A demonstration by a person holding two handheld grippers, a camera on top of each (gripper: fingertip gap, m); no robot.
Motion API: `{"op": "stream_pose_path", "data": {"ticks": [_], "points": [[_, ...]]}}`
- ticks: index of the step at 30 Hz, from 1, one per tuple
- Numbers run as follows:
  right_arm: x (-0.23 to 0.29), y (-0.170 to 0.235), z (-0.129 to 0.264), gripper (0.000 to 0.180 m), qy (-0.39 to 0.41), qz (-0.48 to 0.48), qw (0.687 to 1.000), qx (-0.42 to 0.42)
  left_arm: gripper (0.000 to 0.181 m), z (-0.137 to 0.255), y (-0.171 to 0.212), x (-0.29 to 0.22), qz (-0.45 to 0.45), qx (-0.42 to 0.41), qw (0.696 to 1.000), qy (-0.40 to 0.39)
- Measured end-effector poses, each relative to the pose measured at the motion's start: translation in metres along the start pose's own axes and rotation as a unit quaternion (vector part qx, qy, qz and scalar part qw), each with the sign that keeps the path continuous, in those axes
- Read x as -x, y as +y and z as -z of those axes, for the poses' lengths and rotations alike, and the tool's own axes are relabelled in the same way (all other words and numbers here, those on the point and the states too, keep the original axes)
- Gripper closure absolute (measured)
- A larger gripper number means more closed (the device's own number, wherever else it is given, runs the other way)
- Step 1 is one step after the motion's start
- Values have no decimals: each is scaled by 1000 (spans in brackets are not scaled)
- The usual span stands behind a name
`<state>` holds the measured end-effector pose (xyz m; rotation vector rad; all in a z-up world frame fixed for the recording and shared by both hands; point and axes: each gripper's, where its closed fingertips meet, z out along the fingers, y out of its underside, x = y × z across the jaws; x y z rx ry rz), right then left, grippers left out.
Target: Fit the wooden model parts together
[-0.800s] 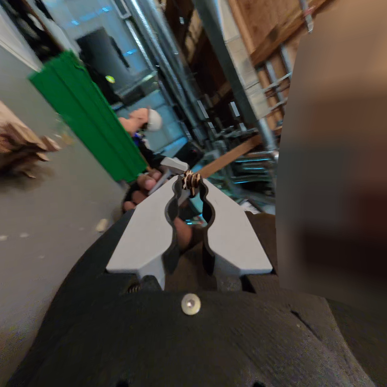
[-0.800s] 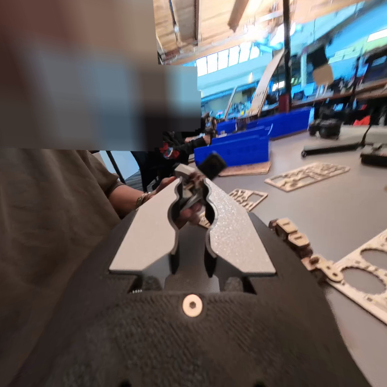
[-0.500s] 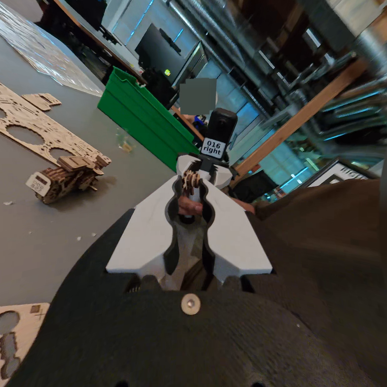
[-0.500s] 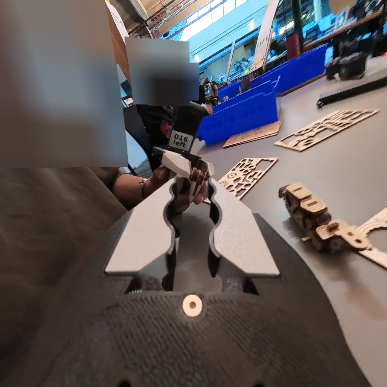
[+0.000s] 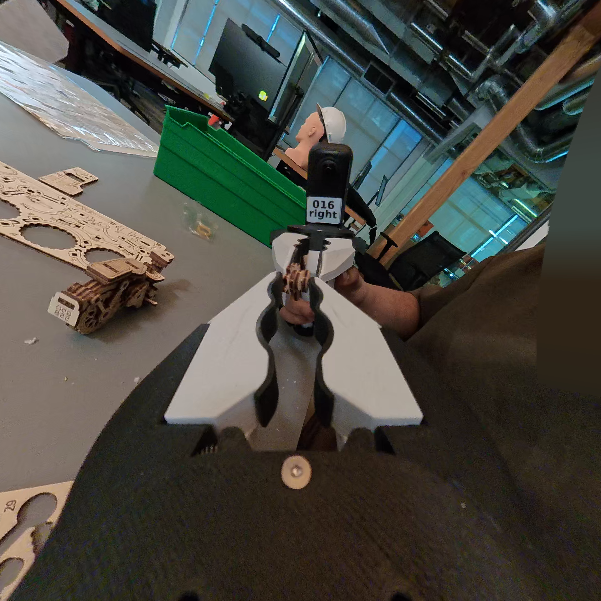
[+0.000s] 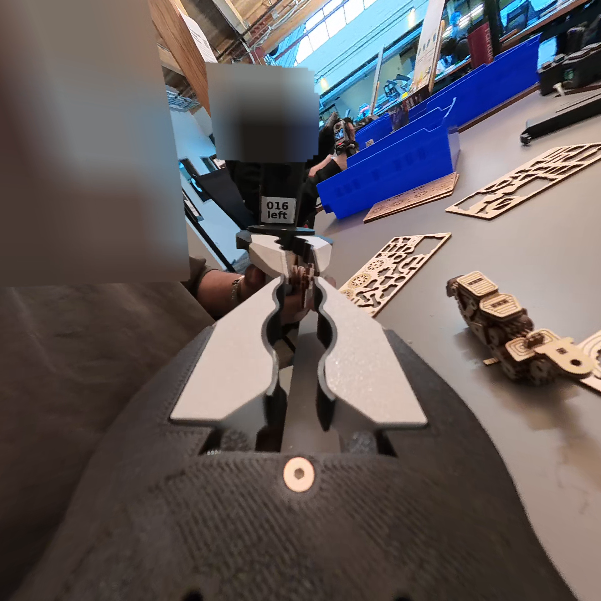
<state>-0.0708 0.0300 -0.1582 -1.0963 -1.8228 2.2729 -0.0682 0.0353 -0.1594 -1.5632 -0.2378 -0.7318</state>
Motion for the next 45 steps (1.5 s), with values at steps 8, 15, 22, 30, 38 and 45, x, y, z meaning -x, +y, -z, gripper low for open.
{"op": "stream_pose_path", "data": {"ticks": [8,15,22,30,38,45], "points": [[-2,5,2,168,-15,-44,999,8,167,-1,7,1,-16,27,1000,-5],[-7,11,3,166,0,-39,999,29,167,-2,14,7,-29,49,998,-27],[-9,13,3,168,15,-18,999,43,167,-2,16,9,-35,57,997,-32],[-6,9,5,169,-6,-55,998,27,166,-3,14,4,-8,47,999,-9],[-3,5,4,169,-24,-79,997,11,158,-2,12,1,14,39,999,9],[-3,-1,6,170,-30,-90,995,-11,165,-3,11,-1,26,30,999,16]]}}
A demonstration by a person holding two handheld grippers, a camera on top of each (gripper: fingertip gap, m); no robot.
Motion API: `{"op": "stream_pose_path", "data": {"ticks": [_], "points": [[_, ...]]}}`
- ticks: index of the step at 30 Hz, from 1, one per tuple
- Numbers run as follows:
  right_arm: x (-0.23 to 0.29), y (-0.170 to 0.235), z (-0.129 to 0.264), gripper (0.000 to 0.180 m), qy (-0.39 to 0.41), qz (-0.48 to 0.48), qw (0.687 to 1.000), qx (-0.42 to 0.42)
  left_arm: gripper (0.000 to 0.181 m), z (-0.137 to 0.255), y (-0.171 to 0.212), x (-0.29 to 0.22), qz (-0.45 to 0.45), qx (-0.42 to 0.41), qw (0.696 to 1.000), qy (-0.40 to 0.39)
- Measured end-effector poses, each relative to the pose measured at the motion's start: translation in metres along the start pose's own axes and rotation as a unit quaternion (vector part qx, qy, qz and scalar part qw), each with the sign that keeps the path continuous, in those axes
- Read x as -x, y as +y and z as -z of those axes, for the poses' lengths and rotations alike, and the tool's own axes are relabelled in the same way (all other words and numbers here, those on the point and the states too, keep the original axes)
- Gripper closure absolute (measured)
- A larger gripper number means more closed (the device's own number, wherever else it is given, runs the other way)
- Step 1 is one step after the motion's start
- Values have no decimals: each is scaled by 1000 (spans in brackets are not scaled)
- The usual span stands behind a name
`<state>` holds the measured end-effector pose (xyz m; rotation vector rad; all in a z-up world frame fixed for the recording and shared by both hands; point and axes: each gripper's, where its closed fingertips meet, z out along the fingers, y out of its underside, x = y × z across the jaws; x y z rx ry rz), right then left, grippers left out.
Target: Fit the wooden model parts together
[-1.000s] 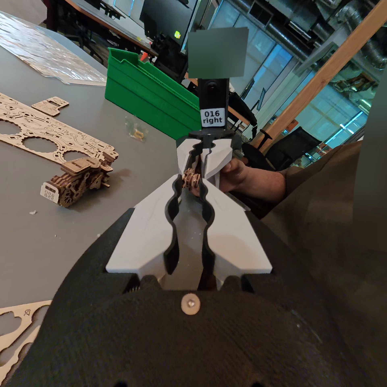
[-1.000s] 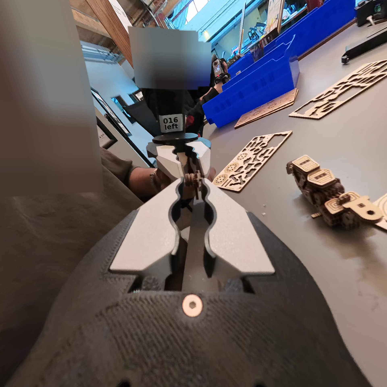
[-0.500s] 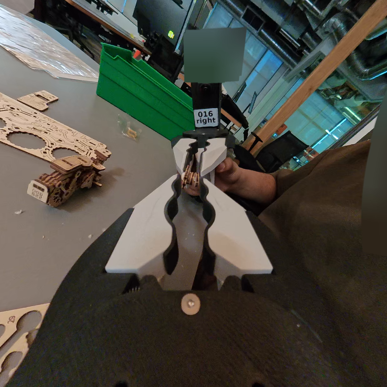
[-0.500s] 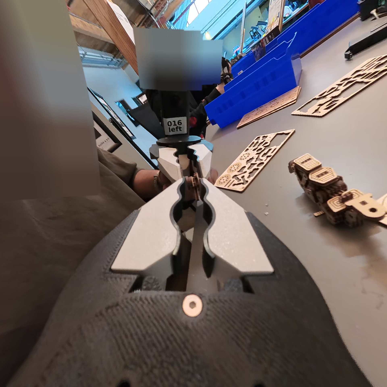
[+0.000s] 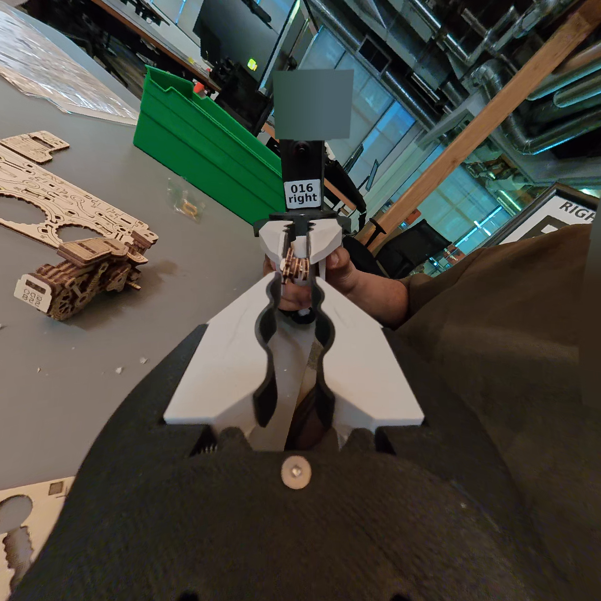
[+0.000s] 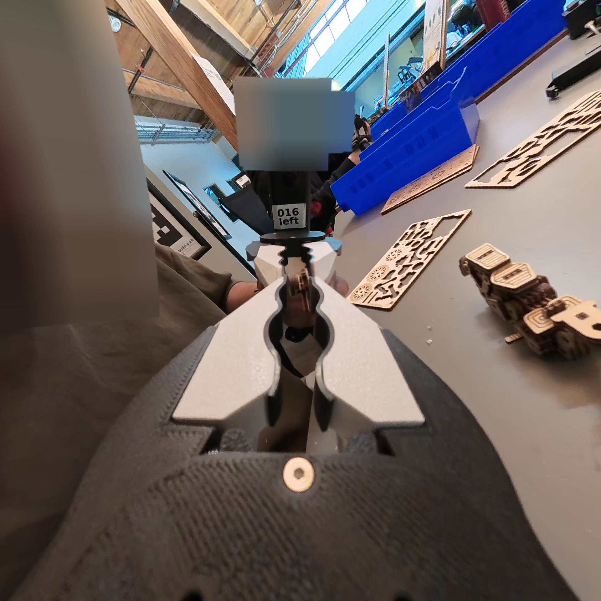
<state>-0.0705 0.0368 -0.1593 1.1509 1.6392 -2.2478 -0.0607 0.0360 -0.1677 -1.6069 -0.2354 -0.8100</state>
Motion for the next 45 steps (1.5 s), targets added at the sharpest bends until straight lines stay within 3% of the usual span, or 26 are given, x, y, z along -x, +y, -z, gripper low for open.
{"op": "stream_pose_path", "data": {"ticks": [15,31,35,40,45], "points": [[1,5,0,170,-8,5,1000,17,168,3,-5,-1,6,-11,1000,8],[3,12,4,167,15,53,997,58,168,-2,8,-3,-78,32,996,-19],[8,17,0,163,17,109,991,78,168,-3,9,-9,-132,35,990,-22],[20,21,0,165,25,263,959,104,168,-3,12,-19,-229,41,972,-29],[27,25,2,162,19,324,938,118,168,-4,18,-27,-240,50,969,-2]]}}
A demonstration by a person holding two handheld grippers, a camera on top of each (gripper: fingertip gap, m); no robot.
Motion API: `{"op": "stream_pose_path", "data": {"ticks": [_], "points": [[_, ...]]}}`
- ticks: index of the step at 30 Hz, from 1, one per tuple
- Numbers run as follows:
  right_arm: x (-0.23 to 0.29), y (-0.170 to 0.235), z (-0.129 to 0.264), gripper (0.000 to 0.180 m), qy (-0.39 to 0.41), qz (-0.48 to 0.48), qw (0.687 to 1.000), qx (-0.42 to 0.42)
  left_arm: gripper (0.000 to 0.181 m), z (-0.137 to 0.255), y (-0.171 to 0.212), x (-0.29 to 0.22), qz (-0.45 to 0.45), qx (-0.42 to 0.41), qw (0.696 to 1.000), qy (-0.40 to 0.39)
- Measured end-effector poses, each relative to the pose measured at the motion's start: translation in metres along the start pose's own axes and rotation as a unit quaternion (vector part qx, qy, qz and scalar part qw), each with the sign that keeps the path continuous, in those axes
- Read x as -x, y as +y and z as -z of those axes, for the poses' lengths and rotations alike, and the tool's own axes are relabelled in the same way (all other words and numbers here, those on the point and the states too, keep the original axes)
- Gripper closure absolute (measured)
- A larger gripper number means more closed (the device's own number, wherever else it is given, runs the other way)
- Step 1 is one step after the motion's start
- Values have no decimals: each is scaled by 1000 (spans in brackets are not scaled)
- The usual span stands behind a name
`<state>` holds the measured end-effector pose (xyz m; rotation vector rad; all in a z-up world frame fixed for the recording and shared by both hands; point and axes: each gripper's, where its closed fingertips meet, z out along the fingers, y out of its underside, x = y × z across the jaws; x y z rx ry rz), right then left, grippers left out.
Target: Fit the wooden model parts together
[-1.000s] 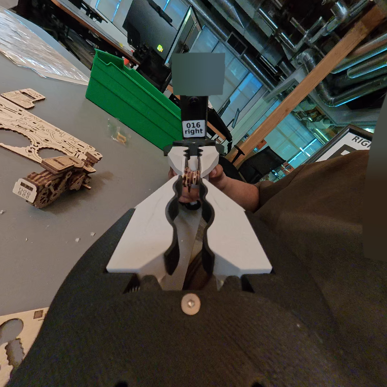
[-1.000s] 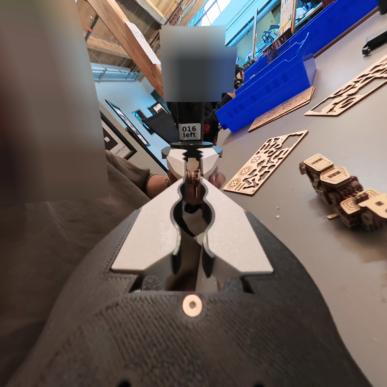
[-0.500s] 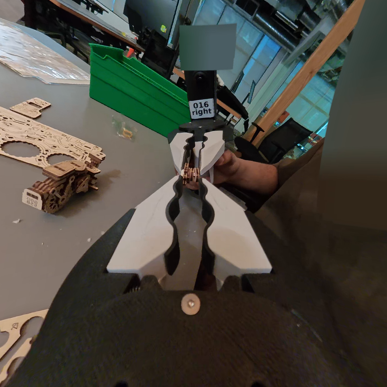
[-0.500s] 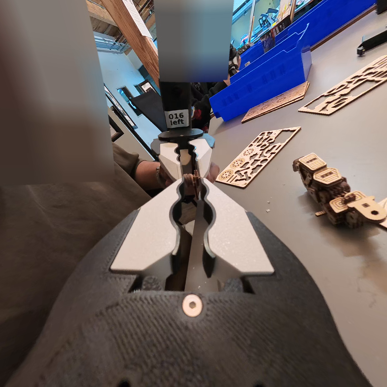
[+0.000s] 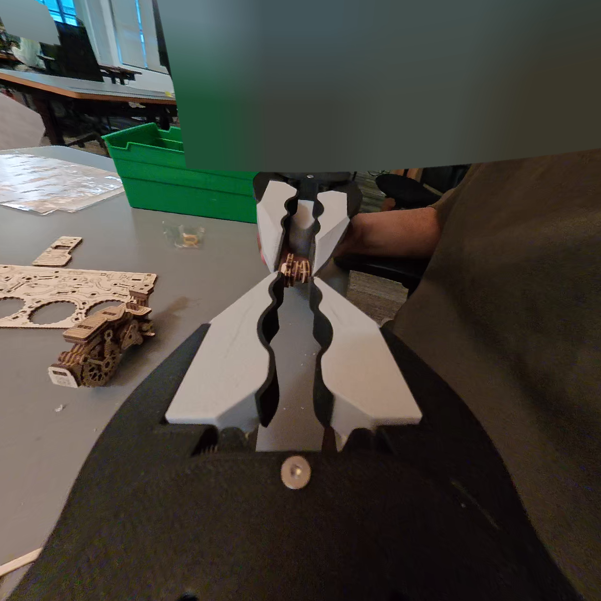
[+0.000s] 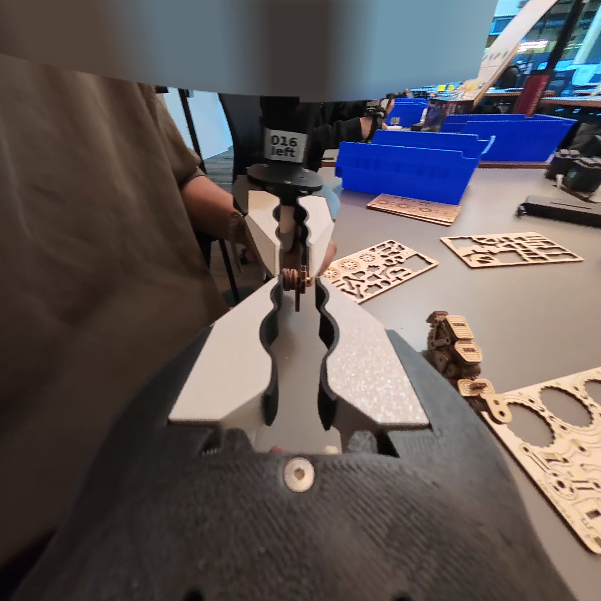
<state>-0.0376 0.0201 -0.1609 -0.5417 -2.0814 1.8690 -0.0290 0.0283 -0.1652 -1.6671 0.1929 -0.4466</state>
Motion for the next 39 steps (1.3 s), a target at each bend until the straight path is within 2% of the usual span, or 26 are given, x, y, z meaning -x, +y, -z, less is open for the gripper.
{"op": "stream_pose_path", "data": {"ticks": [15,24,30,39], "points": [[10,2,-1,165,-27,-7,1000,6,170,0,1,-7,46,3,998,43],[8,3,-2,165,-20,-23,1000,6,171,0,2,-3,68,4,997,40],[7,3,-1,157,-25,-76,997,5,170,0,2,2,101,1,994,38],[1,7,-1,156,-32,-157,987,8,170,0,6,8,180,3,982,53]]}}
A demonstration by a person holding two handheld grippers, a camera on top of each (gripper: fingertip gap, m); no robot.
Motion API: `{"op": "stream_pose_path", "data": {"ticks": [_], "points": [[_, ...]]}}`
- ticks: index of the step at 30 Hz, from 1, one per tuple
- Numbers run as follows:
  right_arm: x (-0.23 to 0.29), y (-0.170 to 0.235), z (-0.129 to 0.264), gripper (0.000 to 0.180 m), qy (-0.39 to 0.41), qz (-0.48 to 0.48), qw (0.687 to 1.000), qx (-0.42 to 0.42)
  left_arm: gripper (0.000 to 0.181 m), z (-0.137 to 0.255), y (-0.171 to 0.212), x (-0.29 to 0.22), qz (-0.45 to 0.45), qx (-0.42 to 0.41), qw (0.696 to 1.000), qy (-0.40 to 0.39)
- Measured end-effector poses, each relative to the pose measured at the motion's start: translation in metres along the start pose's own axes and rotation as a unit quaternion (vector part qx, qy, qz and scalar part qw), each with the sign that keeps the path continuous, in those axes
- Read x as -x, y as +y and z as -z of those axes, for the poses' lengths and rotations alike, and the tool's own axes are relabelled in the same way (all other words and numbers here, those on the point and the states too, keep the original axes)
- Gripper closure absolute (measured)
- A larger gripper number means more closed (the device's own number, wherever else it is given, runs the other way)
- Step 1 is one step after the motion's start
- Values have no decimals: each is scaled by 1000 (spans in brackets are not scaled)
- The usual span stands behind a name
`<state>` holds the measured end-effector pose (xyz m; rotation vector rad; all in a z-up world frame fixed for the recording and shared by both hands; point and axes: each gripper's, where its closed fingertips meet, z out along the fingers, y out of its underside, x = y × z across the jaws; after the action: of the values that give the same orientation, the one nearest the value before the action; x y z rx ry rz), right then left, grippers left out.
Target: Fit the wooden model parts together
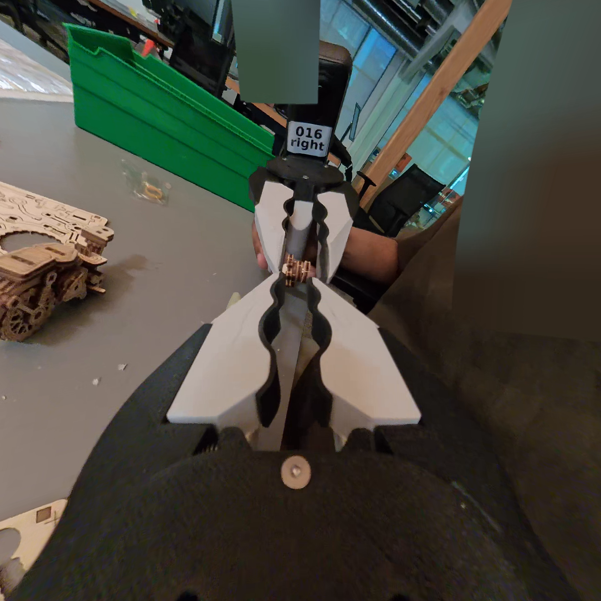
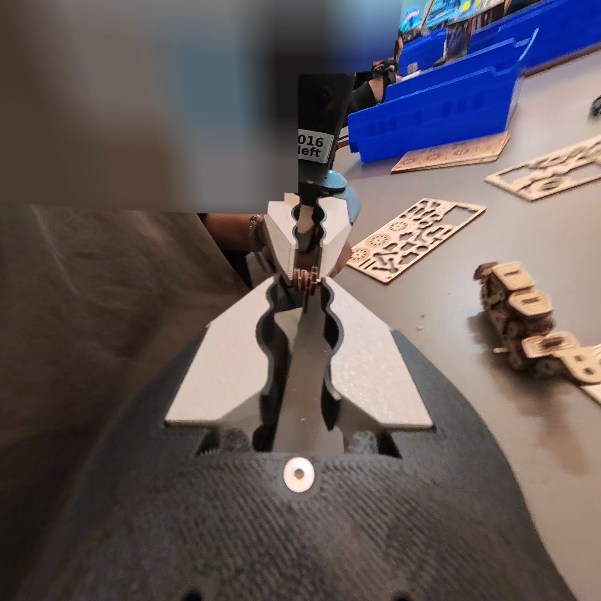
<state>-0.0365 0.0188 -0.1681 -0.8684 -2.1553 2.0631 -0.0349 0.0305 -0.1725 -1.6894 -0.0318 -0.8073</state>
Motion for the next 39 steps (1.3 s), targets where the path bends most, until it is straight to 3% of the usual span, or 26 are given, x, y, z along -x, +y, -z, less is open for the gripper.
{"op": "stream_pose_path", "data": {"ticks": [3,6,10,18,39], "points": [[-1,1,1,145,-31,-64,997,4,170,0,3,3,25,8,1000,3],[-3,3,3,151,-49,-116,992,13,170,-2,5,2,35,13,999,10],[-7,9,3,164,-33,-107,993,30,170,-4,8,0,34,21,999,13],[0,14,5,164,-60,-114,991,45,171,-6,13,-5,34,35,998,28],[1,16,5,166,-34,-97,992,74,172,-5,12,-5,35,34,998,31]]}}
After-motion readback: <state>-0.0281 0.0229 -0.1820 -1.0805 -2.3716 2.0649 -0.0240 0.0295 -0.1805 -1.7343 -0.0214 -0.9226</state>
